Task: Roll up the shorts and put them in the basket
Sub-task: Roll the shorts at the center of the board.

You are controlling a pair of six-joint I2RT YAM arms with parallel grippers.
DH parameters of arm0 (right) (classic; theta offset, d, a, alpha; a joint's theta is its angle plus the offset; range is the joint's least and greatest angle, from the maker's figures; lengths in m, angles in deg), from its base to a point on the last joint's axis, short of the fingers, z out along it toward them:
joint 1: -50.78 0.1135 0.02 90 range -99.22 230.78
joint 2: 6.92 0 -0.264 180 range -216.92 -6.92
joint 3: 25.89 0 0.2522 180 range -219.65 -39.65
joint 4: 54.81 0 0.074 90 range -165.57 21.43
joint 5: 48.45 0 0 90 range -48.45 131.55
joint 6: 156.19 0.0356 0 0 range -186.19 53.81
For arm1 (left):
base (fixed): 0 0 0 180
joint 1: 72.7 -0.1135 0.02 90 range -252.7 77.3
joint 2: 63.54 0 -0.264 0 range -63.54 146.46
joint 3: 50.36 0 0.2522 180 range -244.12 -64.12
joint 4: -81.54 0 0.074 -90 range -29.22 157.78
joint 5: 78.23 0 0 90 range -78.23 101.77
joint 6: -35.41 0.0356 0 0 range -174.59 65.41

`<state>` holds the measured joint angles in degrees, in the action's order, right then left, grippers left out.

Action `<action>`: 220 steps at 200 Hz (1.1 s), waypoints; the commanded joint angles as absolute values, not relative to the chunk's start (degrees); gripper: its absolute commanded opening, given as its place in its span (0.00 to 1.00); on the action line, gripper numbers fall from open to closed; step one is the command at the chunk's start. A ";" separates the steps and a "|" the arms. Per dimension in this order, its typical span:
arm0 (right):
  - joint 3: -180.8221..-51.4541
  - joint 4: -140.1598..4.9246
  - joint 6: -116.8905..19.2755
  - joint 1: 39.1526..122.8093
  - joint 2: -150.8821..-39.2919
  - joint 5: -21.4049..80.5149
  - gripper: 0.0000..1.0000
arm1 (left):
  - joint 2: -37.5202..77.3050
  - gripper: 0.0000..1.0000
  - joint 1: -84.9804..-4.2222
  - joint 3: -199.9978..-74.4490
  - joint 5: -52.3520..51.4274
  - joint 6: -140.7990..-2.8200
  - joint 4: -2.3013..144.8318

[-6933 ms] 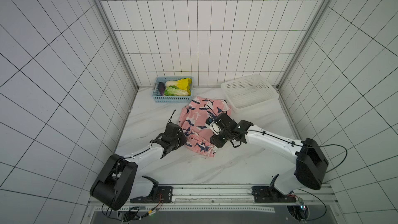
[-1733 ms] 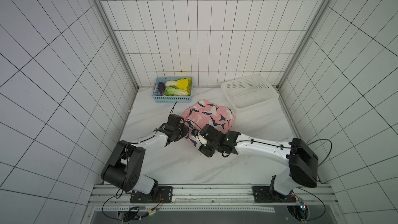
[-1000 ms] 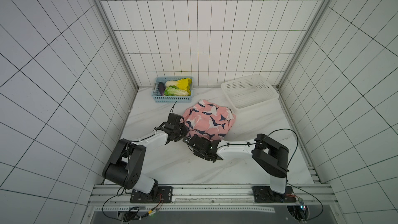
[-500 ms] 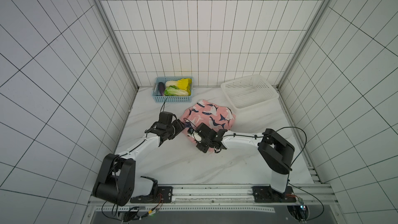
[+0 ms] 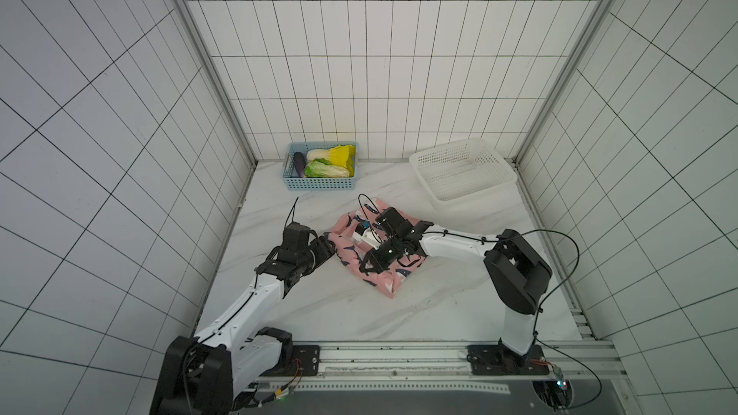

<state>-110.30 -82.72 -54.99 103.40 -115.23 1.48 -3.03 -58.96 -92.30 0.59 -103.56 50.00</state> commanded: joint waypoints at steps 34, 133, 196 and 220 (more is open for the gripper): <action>-103.70 -69.97 -44.95 98.86 -119.39 -7.32 0.00 | 0.19 0.71 -56.76 -88.79 -2.34 -106.14 66.17; -98.82 -65.00 -42.83 96.84 -121.80 -5.53 0.00 | 13.38 0.72 -54.71 -88.83 -3.09 -106.48 80.80; -98.65 -65.09 -43.33 96.20 -123.55 -5.92 0.00 | 22.65 0.69 -53.63 -91.28 -3.87 -107.01 86.77; -98.74 -65.40 -43.75 96.03 -124.16 -6.06 0.00 | 26.05 0.49 -53.63 -92.42 -5.01 -107.85 87.48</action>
